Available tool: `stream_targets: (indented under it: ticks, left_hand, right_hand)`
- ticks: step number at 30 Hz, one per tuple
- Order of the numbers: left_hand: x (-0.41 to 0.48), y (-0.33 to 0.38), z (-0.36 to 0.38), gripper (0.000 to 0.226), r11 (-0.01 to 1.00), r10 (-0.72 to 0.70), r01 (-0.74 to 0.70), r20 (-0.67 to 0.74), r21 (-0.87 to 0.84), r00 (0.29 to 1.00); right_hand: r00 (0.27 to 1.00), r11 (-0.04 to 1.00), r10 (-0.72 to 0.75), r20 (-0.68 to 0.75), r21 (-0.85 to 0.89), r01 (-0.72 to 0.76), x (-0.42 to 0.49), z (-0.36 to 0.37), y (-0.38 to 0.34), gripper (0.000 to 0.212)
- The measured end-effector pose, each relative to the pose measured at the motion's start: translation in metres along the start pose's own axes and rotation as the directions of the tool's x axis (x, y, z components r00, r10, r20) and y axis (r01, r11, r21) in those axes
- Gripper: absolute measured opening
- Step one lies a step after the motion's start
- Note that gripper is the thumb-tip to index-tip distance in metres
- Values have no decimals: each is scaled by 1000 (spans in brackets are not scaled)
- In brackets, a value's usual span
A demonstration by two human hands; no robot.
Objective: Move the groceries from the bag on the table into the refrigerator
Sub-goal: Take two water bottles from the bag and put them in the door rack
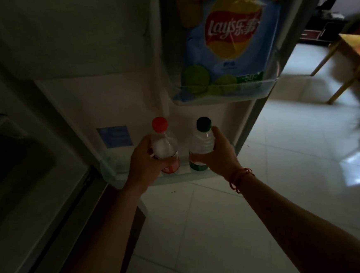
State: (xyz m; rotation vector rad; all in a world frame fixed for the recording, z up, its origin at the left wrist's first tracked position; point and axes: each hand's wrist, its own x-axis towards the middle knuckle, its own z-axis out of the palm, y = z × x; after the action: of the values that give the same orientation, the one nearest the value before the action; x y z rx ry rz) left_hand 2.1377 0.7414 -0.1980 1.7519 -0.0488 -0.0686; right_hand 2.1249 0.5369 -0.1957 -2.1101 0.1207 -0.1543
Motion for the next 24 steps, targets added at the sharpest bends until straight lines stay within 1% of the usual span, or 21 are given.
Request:
stream_targets:
  ticks: [5, 8, 17, 24]
  left_hand:
    - [6, 3, 25, 66, 999, 33, -34, 34, 22, 999]
    - [9, 4, 36, 68, 999, 39, -40, 47, 18, 998]
    - [13, 4, 55, 70, 999, 1, -4, 78, 43, 997]
    - [14, 2, 65, 68, 1000, -10, 8, 84, 20, 996]
  right_hand:
    - [1000, 1000, 20, -22, 23, -20, 3, -19, 11, 75]
    - [999, 1000, 15, -36, 7, -15, 5, -26, 16, 76]
    - [999, 1000, -1, -41, -3, 1, 11, -33, 22, 74]
    - [1000, 1000, 2, -29, -10, -3, 9, -32, 28, 72]
